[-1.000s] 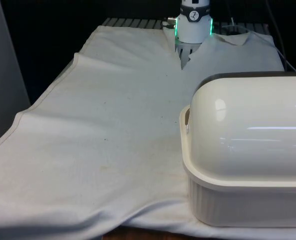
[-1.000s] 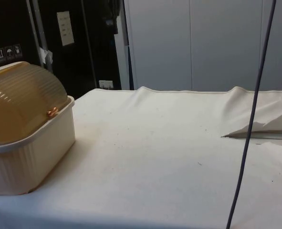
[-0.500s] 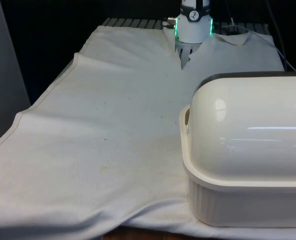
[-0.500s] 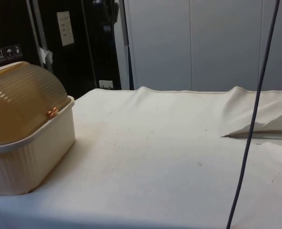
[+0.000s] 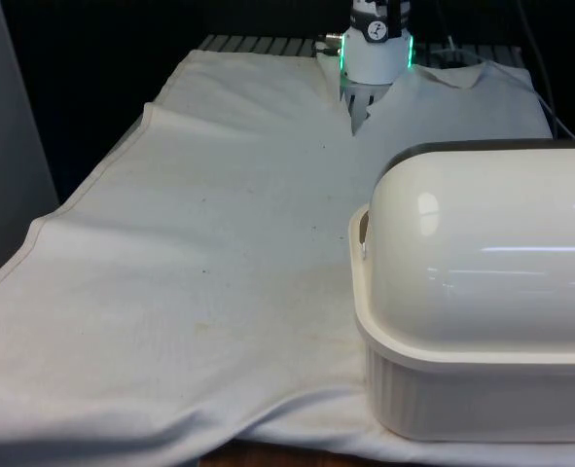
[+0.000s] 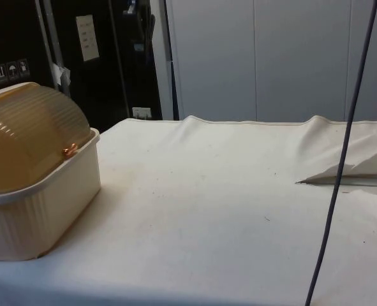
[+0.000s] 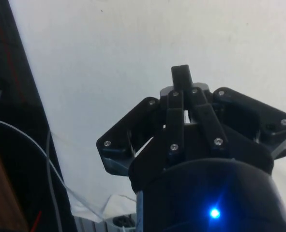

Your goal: Open the lid, then close it.

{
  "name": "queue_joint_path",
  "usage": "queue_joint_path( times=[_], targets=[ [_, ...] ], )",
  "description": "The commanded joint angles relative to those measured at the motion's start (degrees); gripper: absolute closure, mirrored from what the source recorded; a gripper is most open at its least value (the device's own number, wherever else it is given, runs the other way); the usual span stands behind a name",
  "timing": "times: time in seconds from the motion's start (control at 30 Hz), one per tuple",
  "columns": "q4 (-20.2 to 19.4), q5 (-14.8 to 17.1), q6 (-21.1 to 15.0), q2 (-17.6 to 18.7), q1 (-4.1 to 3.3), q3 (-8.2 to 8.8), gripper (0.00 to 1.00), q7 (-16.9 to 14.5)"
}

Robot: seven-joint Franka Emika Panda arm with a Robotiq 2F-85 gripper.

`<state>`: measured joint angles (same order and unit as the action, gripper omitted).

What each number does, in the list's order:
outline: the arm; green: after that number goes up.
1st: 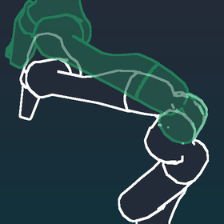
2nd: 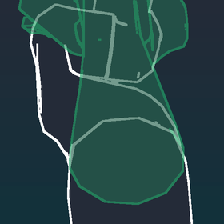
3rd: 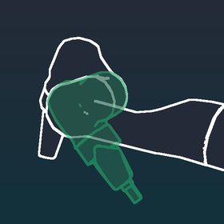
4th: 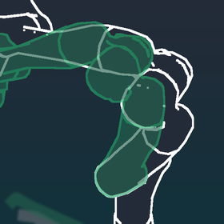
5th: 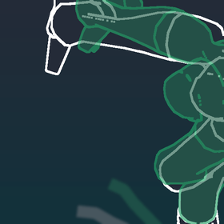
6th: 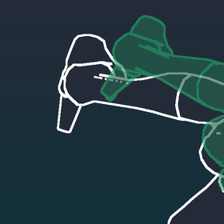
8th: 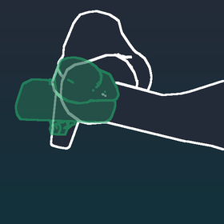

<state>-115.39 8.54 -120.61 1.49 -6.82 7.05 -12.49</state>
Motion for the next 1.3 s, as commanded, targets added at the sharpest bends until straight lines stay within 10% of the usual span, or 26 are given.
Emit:
queue_joint_path(
  times=[0.0,1.27],
  targets=[
    [-1.03,1.03,-1.83,-0.29,0.00,0.00,1.00,-0.86],
    [-9.05,15.81,-17.02,3.15,-0.11,-1.60,1.00,-10.49]
  ],
)
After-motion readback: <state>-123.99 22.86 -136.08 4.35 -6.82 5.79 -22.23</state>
